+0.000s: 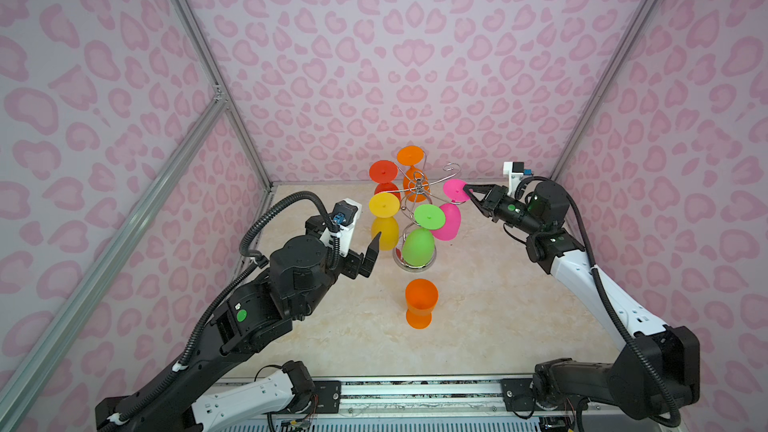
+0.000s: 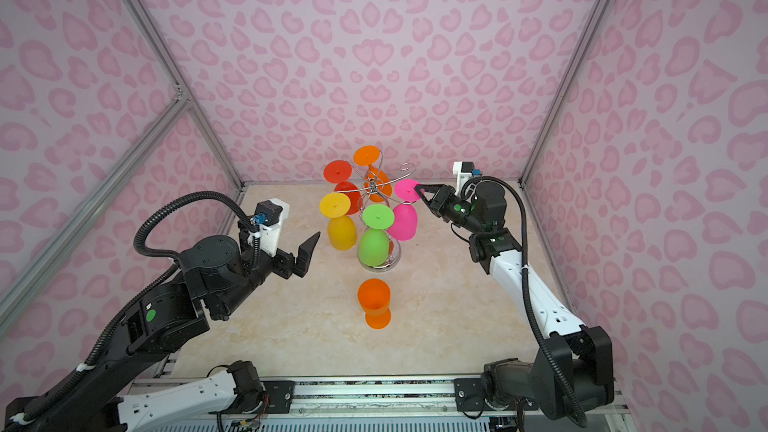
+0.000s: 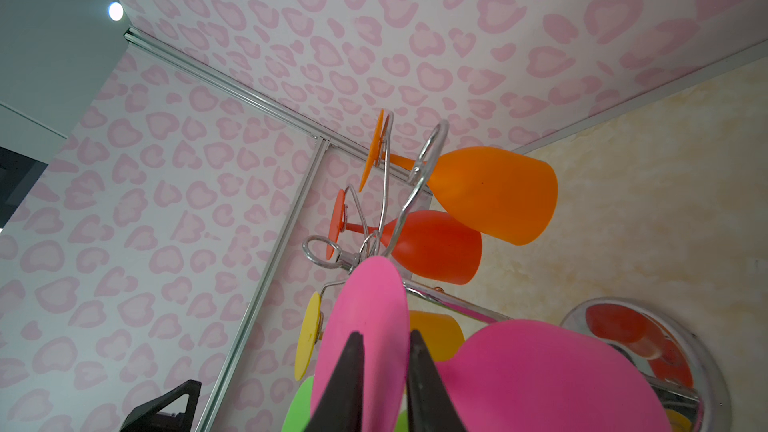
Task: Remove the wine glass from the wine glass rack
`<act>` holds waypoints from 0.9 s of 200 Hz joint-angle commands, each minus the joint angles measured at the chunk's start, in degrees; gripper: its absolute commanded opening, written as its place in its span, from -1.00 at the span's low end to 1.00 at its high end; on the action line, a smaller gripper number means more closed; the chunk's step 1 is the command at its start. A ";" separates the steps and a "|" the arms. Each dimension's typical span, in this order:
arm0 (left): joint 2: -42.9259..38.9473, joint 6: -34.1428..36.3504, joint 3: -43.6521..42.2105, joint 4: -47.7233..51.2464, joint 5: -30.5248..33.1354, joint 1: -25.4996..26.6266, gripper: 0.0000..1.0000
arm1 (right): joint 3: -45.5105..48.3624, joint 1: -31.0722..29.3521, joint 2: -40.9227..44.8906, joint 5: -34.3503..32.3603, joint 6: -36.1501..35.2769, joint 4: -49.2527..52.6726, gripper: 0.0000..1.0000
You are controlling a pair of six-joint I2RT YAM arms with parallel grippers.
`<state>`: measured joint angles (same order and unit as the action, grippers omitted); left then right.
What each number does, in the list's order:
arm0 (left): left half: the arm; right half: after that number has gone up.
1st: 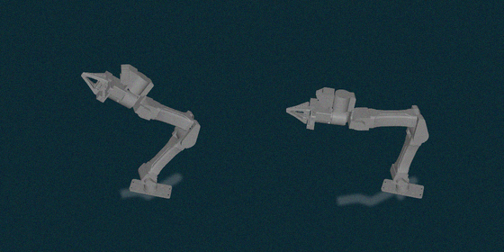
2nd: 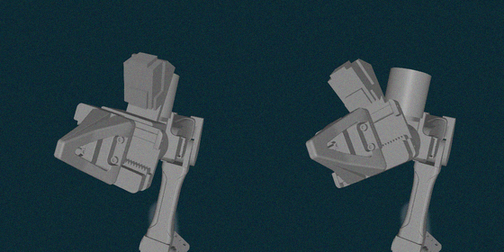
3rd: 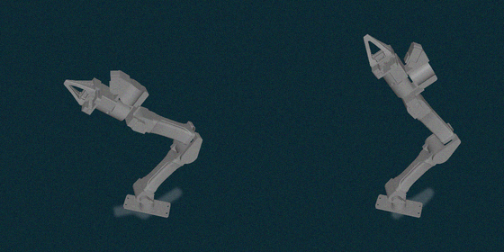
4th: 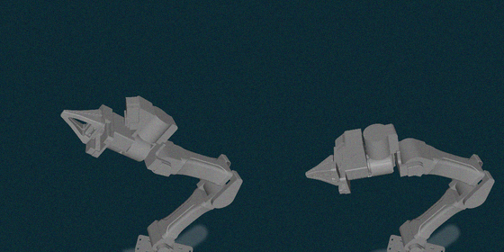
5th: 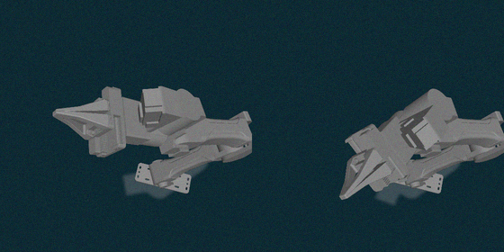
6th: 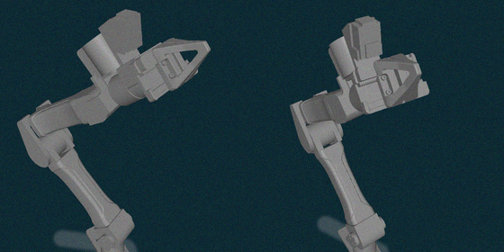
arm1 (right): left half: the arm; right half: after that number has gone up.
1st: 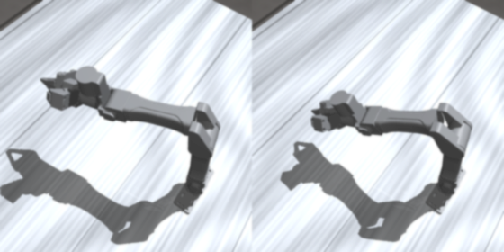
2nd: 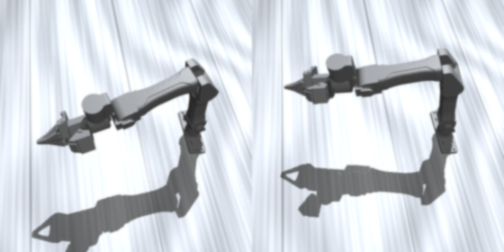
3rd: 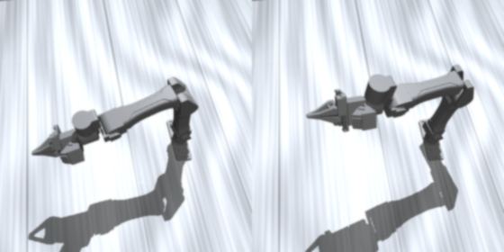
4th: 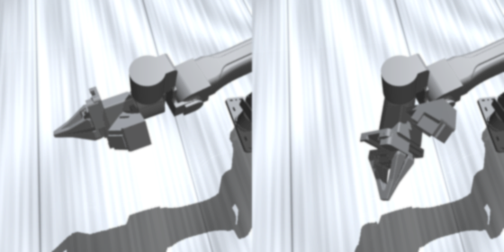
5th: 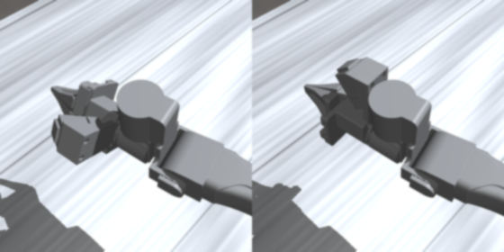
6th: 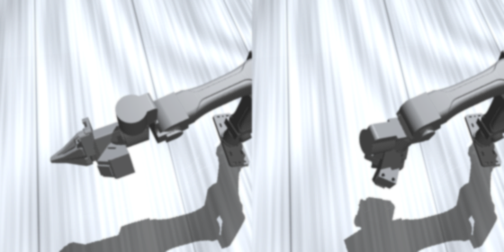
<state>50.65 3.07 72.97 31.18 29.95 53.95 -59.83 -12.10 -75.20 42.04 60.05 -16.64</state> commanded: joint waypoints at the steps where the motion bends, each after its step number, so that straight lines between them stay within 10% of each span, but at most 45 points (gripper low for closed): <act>1: -0.08 -0.35 -0.20 -2.64 -0.59 -0.08 0.96 | -0.52 -0.11 0.40 -0.29 -1.51 0.96 -0.67; 180: 0.29 -0.09 0.16 -2.35 -2.00 -0.08 0.97 | -1.74 1.38 2.84 1.79 2.25 -0.52 -1.00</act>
<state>50.78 3.05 72.88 31.16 28.47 53.91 -61.58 -11.11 -72.90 43.53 61.98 -15.53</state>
